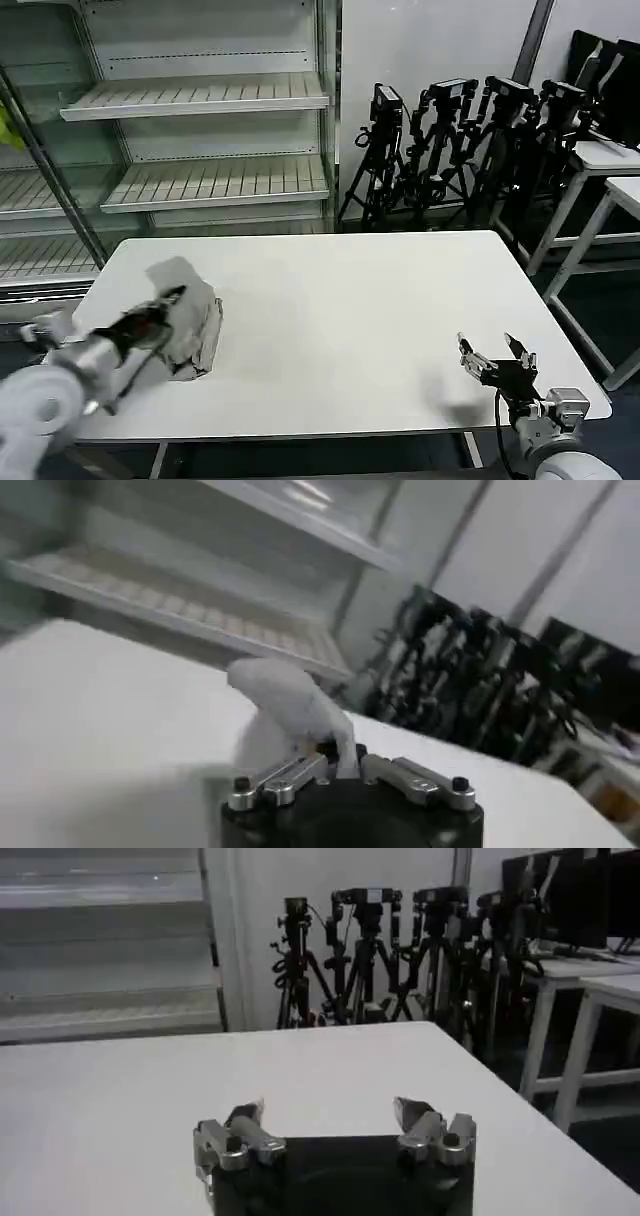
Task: Fold and organize the clothes.
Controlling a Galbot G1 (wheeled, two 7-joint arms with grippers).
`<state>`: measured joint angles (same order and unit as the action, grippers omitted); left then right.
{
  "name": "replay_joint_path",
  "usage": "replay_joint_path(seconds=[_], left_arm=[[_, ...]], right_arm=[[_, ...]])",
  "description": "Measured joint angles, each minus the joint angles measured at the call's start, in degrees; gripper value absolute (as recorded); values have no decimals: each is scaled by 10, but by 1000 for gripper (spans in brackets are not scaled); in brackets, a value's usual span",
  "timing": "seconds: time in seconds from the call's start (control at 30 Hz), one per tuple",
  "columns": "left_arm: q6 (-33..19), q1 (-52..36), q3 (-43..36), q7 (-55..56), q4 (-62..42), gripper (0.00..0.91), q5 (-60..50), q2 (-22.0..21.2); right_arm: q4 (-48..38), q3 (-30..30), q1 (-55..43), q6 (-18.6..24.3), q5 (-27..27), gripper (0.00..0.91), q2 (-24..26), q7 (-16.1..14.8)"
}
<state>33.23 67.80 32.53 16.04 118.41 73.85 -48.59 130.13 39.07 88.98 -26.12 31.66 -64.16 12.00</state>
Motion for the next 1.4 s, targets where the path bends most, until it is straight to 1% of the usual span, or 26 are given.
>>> replay_joint_path(seconds=[0.13, 0.27, 0.47, 0.5, 0.53, 0.57, 0.73, 0.93, 1.2, 1.4], left_arm=[[0, -62, -116, 13, -38, 20, -46, -49], [0, -123, -217, 28, -80, 20, -78, -110], [0, -201, -332, 52, -145, 20, -111, -191], [0, -211, -346, 56, -156, 101, -115, -201], [0, -222, -359, 59, -167, 695, -120, -213], [-1, -232, -368, 62, -177, 907, -124, -223], [-3, -272, -400, 69, -211, 907, -137, -268], [-22, -311, -412, 64, -240, 907, -156, -305], [-62, -331, -401, 49, -246, 907, -182, -317], [-103, -307, -364, 27, -202, 907, -225, -299]], right_arm=[[2, 3, 11, 3, -11, 907, -6, 0], [2, 4, 19, 6, -19, 907, -11, -1], [3, 0, 26, 9, -28, 907, -17, -3], [3, 0, 26, 10, -29, 907, -18, -3], [3, -1, 26, 10, -29, 907, -18, -2], [3, -2, 25, 10, -30, 907, -18, -2], [7, -3, 23, 10, -30, 907, -17, -3], [14, -4, 22, 10, -32, 907, -16, -4], [26, -8, 20, 11, -38, 907, -14, -4], [27, -13, 14, 32, -54, 907, -14, -8]])
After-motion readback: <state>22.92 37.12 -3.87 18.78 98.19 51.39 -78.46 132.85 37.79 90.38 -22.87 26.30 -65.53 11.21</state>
